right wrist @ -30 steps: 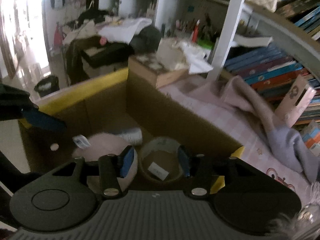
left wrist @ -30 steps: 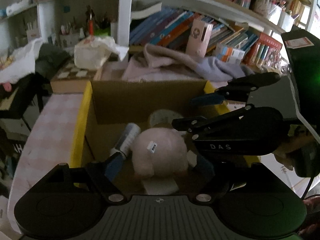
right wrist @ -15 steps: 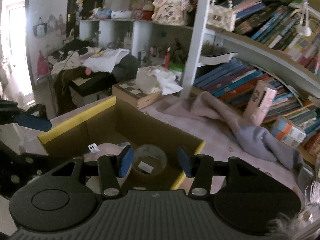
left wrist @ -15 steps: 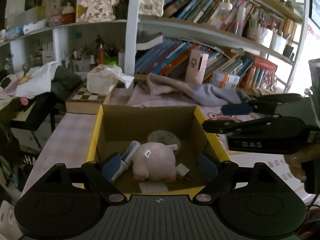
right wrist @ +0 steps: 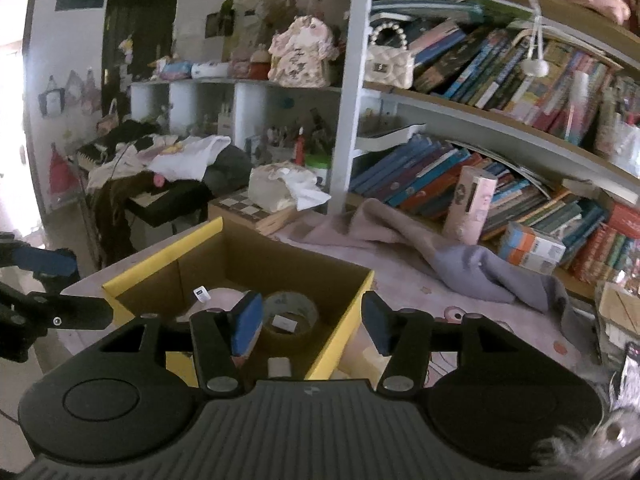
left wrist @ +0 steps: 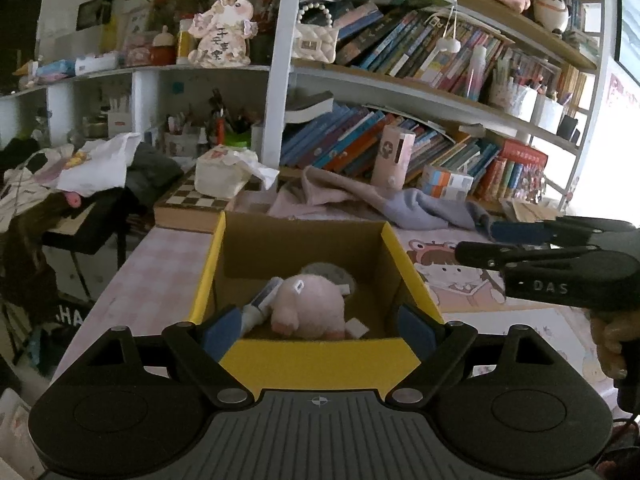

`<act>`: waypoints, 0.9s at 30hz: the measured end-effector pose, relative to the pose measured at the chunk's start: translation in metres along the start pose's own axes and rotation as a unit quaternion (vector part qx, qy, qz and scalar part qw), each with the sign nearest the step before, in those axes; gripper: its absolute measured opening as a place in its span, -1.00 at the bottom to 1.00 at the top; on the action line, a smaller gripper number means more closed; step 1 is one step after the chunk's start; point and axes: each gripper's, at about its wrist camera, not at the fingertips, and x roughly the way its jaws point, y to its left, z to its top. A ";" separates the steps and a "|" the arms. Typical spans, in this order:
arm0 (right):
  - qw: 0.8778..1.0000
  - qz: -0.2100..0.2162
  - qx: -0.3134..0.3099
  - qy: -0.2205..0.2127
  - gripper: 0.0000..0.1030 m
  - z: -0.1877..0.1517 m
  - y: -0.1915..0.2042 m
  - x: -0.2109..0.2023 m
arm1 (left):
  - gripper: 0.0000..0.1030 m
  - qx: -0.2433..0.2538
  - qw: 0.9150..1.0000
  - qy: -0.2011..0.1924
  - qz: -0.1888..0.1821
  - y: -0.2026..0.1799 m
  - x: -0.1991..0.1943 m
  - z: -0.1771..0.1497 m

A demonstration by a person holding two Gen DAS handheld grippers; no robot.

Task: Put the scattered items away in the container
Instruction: 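Open both grippers and withdraw both tools from the yellow box, then move both tools toward the white cube and blue item beside the box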

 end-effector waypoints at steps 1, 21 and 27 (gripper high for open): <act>1.000 -0.003 0.003 -0.001 0.07 -0.003 0.001 -0.004 | 0.70 -0.001 1.000 0.001 0.000 0.000 -0.002 -0.002; 0.999 -0.019 0.014 0.048 0.10 -0.058 0.041 -0.032 | 0.71 -0.008 0.999 0.032 -0.014 0.001 -0.024 -0.043; 0.998 -0.018 0.010 0.060 0.11 -0.068 0.053 -0.038 | 0.71 -0.008 0.999 0.047 -0.024 0.000 -0.026 -0.055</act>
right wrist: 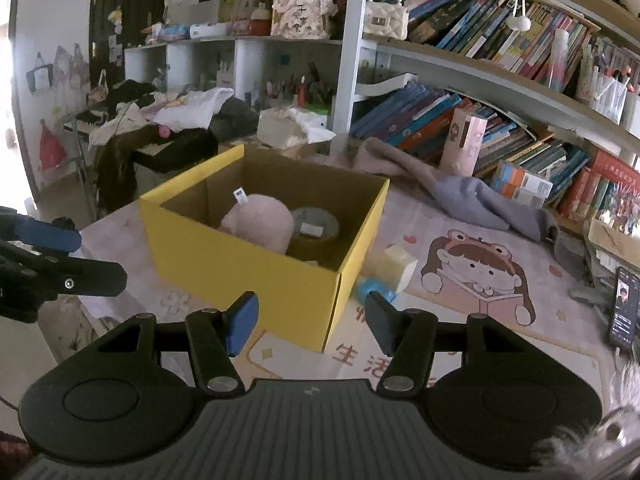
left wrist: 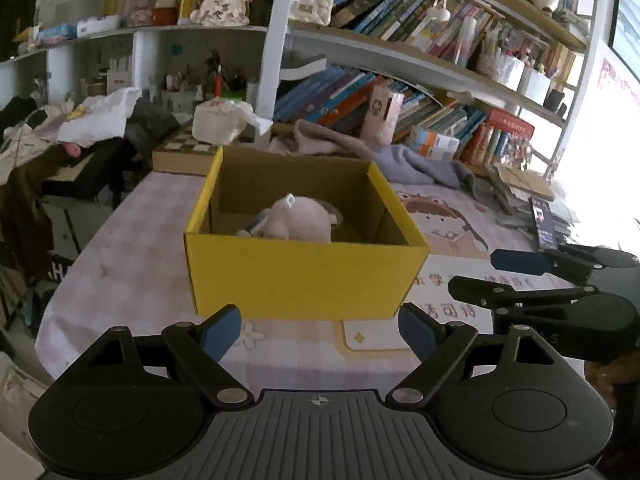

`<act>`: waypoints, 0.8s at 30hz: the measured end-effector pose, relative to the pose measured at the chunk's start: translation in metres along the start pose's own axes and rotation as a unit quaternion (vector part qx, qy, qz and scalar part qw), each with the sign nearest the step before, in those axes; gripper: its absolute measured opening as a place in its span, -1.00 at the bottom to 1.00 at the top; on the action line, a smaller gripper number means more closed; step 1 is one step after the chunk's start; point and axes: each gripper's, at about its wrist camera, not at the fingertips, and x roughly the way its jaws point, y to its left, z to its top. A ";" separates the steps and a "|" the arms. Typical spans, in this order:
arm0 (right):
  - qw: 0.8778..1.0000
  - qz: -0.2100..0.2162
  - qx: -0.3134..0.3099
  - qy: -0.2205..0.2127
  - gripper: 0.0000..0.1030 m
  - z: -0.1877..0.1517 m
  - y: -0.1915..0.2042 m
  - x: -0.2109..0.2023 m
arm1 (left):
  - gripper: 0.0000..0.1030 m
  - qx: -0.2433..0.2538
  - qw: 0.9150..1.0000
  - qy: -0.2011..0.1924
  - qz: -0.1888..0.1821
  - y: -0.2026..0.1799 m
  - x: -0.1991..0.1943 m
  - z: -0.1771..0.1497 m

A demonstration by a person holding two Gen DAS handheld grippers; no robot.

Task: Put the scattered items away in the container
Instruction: 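Move both tools toward the white cube and blue item beside the box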

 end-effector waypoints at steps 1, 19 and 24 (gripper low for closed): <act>1.000 0.000 -0.001 0.001 0.11 -0.001 0.002 -0.001 | 0.71 0.002 1.000 0.002 -0.003 -0.001 0.000 -0.002; 0.999 -0.026 -0.022 0.027 0.28 -0.018 0.014 -0.022 | 0.71 0.023 0.998 0.022 -0.060 -0.019 0.002 -0.017; 0.998 -0.039 -0.030 0.034 0.42 -0.020 0.014 -0.025 | 0.71 0.021 0.997 0.030 -0.071 -0.020 0.009 -0.018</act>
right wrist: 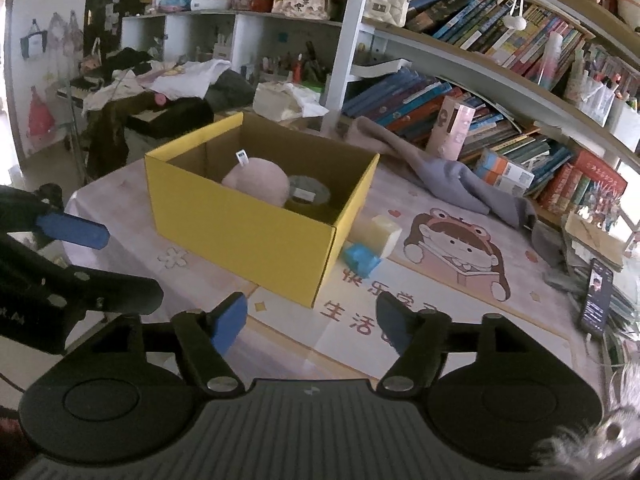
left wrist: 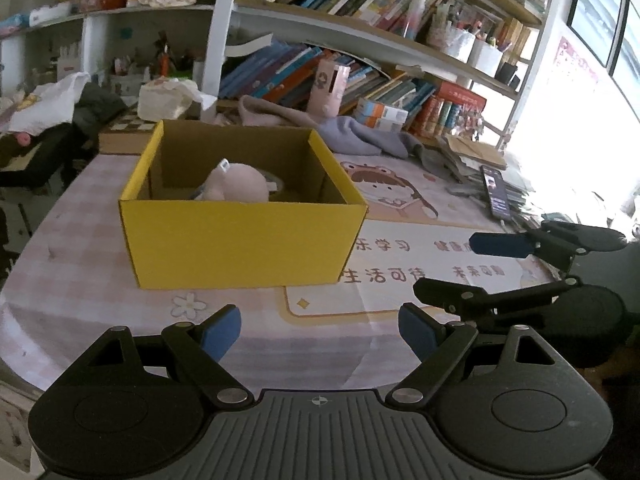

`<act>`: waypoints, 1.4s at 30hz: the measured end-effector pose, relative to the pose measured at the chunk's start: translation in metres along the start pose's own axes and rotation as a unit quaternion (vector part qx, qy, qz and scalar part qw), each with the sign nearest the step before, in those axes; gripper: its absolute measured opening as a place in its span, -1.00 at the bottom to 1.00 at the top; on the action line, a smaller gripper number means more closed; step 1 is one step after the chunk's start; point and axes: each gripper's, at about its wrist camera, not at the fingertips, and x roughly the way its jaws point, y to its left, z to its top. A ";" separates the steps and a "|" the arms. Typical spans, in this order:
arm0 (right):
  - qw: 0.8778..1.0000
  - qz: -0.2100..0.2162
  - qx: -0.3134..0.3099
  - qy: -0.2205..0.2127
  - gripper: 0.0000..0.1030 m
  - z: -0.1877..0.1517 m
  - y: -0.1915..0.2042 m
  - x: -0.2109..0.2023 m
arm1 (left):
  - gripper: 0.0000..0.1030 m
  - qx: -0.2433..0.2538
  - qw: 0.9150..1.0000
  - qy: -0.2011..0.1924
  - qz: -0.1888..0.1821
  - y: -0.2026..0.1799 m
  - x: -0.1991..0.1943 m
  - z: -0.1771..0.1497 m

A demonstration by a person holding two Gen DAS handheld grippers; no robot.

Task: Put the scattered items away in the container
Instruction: 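Move both tools toward the white cube and blue item beside the box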

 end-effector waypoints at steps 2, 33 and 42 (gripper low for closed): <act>1.000 -0.008 -0.002 0.003 0.48 -0.001 -0.001 0.000 | 0.72 0.001 1.000 0.003 -0.005 -0.001 0.004 0.001; 0.999 0.011 0.009 0.042 0.55 -0.016 -0.116 0.042 | 0.85 0.004 0.998 0.059 0.010 -0.079 0.092 0.030; 0.998 0.042 -0.006 0.057 0.56 -0.022 -0.171 0.066 | 0.85 -0.018 0.996 0.076 0.034 -0.115 0.131 0.037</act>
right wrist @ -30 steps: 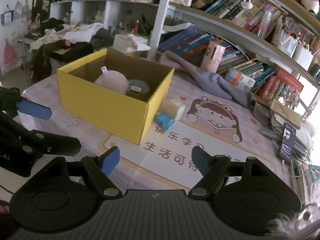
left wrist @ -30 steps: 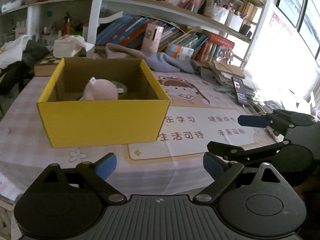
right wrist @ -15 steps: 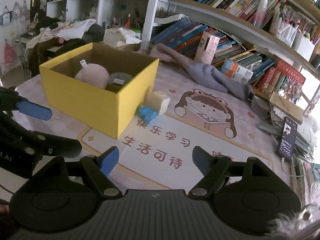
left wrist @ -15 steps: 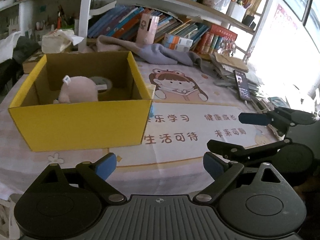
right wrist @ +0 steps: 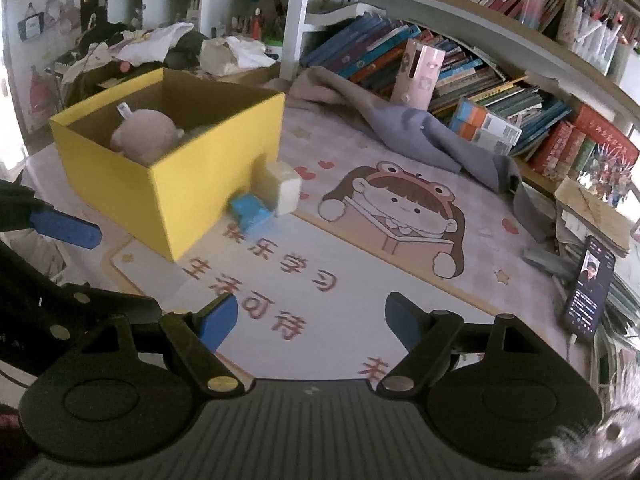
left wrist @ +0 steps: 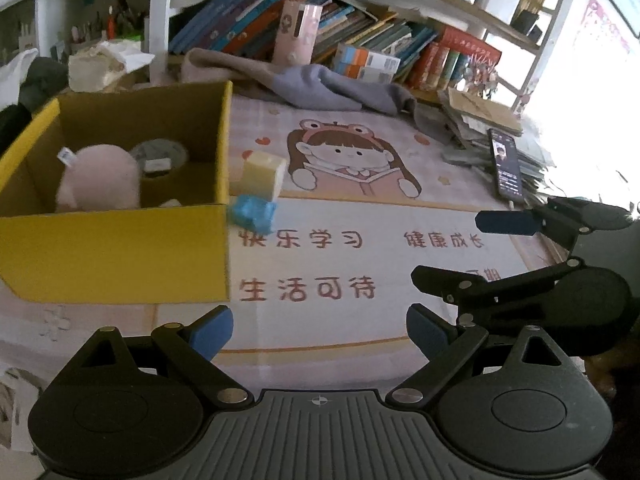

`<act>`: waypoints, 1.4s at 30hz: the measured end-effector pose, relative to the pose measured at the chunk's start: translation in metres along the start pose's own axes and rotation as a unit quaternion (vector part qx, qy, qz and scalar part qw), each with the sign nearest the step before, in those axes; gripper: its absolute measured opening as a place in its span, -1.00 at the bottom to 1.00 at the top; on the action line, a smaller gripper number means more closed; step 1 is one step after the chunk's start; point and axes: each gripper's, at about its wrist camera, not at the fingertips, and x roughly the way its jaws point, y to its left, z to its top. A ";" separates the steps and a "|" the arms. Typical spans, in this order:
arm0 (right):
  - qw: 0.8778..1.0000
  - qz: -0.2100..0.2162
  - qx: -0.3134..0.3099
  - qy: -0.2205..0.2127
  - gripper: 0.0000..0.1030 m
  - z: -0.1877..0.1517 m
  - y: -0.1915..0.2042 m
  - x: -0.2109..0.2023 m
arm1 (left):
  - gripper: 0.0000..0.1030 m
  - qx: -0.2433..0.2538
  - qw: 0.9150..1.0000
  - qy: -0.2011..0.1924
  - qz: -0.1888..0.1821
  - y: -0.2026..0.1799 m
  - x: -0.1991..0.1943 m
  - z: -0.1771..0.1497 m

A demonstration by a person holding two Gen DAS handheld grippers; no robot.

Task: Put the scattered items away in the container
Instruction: 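Move both tools toward the white cube and blue item beside the box, then grasp the blue item with the left gripper while the right gripper grasps the white cube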

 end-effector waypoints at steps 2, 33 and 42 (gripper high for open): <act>1.000 0.005 -0.003 0.004 0.56 -0.002 -0.014 0.004 | 0.85 -0.006 1.000 0.005 0.002 -0.010 0.009 0.002; 0.987 0.152 0.022 -0.048 0.19 0.060 -0.108 0.098 | 0.67 0.054 0.989 -0.038 0.129 -0.082 0.084 0.039; 0.979 0.197 -0.049 -0.035 0.15 0.091 -0.060 0.153 | 0.66 0.046 0.989 -0.030 0.139 -0.082 0.089 0.037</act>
